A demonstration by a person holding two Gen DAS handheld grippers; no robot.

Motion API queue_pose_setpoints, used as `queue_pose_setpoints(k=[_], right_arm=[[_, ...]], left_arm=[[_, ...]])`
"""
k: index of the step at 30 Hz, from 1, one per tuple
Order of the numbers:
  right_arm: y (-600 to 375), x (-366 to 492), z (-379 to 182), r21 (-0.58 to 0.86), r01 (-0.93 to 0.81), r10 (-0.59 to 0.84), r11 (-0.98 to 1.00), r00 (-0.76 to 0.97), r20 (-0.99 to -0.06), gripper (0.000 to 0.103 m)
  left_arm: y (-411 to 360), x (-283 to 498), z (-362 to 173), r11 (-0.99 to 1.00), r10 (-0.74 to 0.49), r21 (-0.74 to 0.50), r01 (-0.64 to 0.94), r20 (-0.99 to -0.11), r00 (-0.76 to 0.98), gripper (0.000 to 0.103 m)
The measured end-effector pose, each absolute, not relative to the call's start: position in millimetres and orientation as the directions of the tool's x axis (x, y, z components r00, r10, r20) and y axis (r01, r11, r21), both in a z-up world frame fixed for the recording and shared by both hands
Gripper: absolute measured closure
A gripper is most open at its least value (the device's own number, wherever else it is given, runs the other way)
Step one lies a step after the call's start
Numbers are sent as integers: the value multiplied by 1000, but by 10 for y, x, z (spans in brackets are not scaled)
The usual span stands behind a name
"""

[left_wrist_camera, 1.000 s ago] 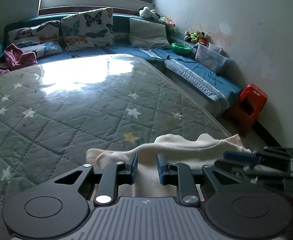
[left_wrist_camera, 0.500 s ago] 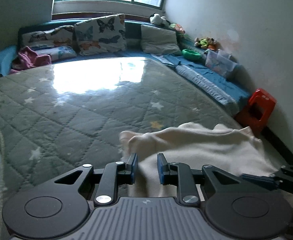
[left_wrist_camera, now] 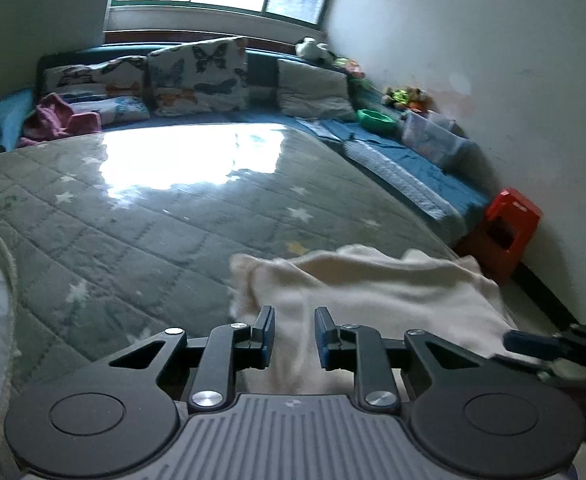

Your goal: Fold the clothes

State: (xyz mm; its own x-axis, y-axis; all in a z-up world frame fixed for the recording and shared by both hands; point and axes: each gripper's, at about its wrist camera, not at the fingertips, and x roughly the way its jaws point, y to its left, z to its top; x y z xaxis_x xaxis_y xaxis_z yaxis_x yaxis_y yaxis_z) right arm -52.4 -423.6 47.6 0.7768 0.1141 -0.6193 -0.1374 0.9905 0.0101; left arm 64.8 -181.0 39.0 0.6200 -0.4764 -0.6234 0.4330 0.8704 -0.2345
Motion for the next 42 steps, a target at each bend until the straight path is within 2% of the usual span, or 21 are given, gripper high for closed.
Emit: queue_pose_setpoints(k=[3,9,15,19,25,29,34,42], right_arm=[[-4313,-594,421,21,-123,108,992,763,-638,70],[-4415,-694,554,41,-88,95,995,796,-597,70],[-4447,-618,401,36,-59,68,998,769,-636,71],[-4431,-682,462,23,-57,59,998,789,-611,71],[-4420,-711,387,14,-52,49,999,774,-631,71],[-4477,-757,439,32,-18,34,999,797,-603,71],[-4527,-726,363,41,1,25,999,776,-631,71],[-4433,-660,507,30,-10,26,1000,802,-597,69]], left_arm=[[-1855,524,373,857,-490,-218,467,-625,607,79],[-1900,393,316,849,-490,-191,493,-631,601,79],[-1892,374,286,853,-481,-182,489,-637,603,79],[-1859,335,325,853,-489,-197,484,-627,606,79],[-1855,279,278,858,-475,-180,481,-636,609,79],[-1834,255,308,860,-477,-189,474,-628,615,79],[-1836,243,285,865,-464,-178,468,-637,615,79],[-1765,198,375,871,-467,-199,449,-620,630,79]])
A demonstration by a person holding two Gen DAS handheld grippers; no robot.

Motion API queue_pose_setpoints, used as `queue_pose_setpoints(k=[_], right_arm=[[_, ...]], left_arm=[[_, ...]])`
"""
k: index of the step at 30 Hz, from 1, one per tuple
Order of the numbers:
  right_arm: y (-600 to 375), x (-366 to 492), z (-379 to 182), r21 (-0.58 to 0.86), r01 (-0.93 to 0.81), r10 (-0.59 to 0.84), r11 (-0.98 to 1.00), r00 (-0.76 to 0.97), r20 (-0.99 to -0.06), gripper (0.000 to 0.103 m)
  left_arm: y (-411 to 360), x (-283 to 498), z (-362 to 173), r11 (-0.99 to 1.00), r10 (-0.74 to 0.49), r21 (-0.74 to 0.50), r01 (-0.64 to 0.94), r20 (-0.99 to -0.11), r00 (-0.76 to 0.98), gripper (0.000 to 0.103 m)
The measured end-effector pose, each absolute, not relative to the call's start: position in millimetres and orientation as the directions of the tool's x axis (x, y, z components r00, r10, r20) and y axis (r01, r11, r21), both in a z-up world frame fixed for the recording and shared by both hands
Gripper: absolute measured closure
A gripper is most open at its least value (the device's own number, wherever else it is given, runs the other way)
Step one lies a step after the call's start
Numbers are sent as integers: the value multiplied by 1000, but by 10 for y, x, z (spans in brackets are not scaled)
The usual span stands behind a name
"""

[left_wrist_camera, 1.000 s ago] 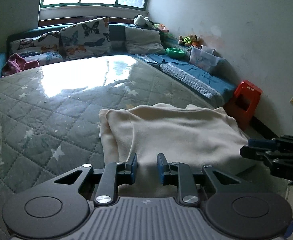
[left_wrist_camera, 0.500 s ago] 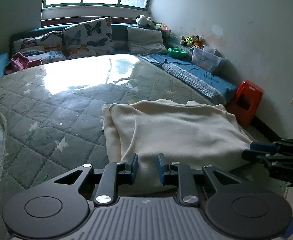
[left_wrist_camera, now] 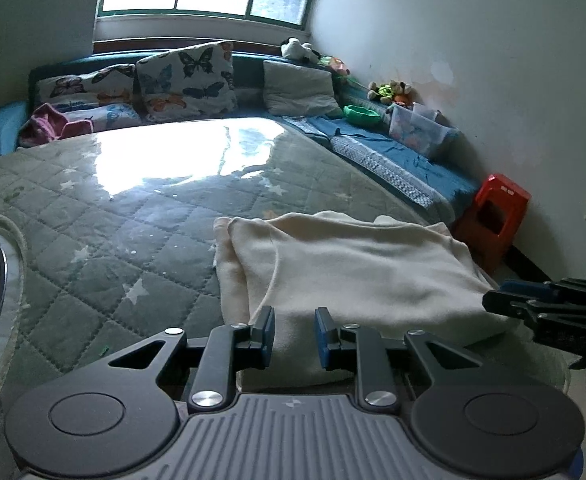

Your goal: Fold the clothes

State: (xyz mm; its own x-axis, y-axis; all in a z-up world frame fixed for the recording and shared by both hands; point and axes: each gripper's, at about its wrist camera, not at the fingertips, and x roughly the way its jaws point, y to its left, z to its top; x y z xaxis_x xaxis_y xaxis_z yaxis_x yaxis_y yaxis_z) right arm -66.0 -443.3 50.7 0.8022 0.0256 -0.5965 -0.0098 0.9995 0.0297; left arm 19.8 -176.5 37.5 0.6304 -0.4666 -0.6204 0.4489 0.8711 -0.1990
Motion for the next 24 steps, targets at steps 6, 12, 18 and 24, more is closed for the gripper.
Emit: queue_pose_setpoints(k=[6,12,18,24], right_arm=[[-4343,-509,442,22,-21,31,1000,798,-602,62],[-4282,-434,300,-2,-32,23,999,776,-630,59],[-4246,-502,391,-14,-45,27,999,794,-608,54],[-4175,-581,431,-1,-63,50,998,802,-595,38]], left_arm=[[-1707,218,320,886,-440,-198,419,-641,629,79],[-1677,256,246,892,-428,-199,406,-660,618,79],[-1611,260,248,895,-430,-223,387,-663,612,77],[-1604,258,283,902,-414,-216,373,-673,613,63]])
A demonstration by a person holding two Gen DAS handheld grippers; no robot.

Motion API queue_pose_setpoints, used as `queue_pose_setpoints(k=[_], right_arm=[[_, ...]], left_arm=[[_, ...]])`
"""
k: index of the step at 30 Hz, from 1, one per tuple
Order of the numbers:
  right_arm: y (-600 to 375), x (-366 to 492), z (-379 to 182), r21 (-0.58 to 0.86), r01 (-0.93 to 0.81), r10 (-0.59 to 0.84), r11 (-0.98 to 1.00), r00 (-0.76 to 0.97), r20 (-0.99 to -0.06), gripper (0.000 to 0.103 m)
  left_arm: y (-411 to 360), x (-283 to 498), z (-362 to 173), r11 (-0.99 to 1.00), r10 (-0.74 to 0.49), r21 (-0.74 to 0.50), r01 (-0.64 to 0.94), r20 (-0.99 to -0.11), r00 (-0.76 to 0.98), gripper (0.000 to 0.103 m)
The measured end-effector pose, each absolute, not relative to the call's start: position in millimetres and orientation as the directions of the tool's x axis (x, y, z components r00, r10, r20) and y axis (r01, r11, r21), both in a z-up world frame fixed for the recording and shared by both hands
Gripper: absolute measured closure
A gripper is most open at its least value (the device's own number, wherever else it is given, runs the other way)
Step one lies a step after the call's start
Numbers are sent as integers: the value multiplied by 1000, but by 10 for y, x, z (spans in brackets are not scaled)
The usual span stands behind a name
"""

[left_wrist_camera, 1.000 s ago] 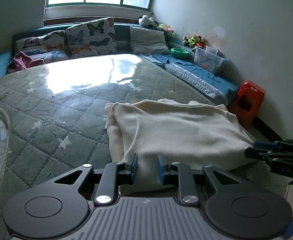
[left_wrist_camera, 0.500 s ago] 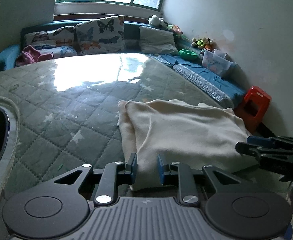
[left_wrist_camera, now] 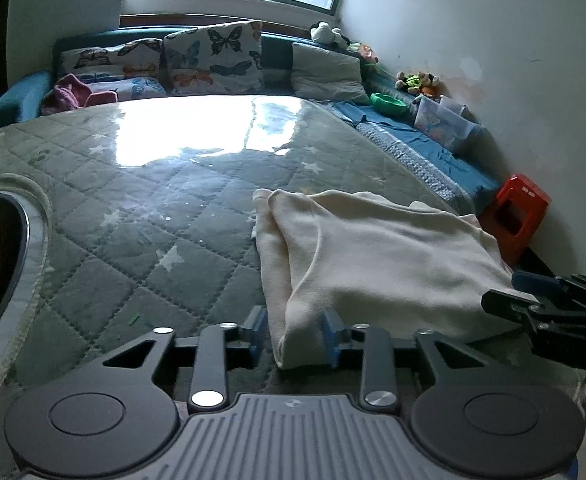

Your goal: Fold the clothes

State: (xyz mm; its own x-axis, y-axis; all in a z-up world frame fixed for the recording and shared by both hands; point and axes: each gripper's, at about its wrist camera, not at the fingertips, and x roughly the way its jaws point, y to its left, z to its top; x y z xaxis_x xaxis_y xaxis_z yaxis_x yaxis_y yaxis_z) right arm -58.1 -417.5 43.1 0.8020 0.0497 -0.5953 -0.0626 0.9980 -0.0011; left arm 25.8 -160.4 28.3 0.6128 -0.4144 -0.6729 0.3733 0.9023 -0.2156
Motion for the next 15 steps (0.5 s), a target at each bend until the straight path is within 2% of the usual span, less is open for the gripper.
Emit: queue_pose_setpoints(k=[1,4,6,9,15], right_arm=[[-4163,-593,439,0,-65,53,998,803,-594,29],[-4120,-631,468,-3,-75,59,997,808,-587,26],[-4099,-653,488,1,-79,65,997,809,-584,18],[-4066,-688,518,-3,-85,68,996,815,-575,16],[-3976,-772,568,-13,-96,73,995,831,-551,1]], left_arm=[[-1606,258,288,903,-412,-214,372,-675,612,62],[-1605,250,297,907,-402,-205,367,-681,613,56],[-1597,247,298,909,-398,-203,364,-681,615,56],[-1583,241,303,910,-395,-202,361,-682,615,52],[-1583,200,336,909,-396,-194,368,-677,621,45]])
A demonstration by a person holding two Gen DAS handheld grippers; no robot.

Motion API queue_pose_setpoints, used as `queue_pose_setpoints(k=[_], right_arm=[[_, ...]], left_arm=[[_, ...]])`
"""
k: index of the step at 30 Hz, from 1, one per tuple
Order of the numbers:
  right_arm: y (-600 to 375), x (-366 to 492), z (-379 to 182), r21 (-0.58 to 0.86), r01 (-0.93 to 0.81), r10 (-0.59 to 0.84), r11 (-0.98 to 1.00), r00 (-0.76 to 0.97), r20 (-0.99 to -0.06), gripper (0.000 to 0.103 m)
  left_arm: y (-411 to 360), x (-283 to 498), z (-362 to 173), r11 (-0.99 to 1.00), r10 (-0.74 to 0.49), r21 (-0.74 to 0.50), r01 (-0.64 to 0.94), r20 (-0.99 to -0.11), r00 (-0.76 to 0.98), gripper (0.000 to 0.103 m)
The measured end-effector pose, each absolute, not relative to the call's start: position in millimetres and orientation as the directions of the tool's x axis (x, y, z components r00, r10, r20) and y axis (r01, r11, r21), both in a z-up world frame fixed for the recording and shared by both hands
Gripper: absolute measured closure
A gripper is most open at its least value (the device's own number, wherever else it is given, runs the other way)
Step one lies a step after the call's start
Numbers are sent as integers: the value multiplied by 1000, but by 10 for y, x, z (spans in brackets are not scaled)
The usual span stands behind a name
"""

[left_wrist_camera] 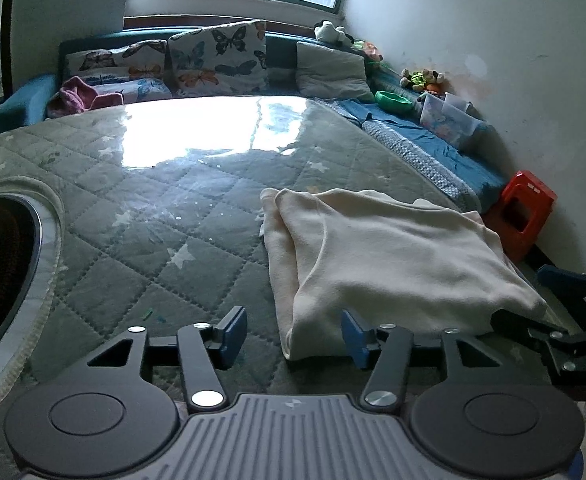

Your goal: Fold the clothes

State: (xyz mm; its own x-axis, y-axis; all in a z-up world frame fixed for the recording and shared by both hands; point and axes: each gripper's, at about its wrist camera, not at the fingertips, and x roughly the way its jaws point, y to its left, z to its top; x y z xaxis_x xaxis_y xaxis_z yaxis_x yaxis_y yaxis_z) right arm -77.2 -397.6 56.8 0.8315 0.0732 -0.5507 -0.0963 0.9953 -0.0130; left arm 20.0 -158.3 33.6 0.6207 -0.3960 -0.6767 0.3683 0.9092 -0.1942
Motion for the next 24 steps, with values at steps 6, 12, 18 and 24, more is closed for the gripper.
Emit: queue_pose_setpoints(k=[6,12,18,24], right_arm=[[-3923,-842,620,-4,-96,79,995,840,-537,0],[-3876,-914,622,-14,-79,59,997,844,-533,0],[-3881,-1031,623,-2,-46,38,999,854,-519,0],[-3892,-1160,621,13,-19,23,1000,863,-505,0]], left_arm=[[-1588,132,356,907,-399,-188,377,-669,627,36],[-1594,26,391,902,-407,-177,394,-655,637,24],[-1592,-82,440,897,-413,-164,409,-639,649,10],[-1602,-210,466,893,-416,-151,423,-632,654,1]])
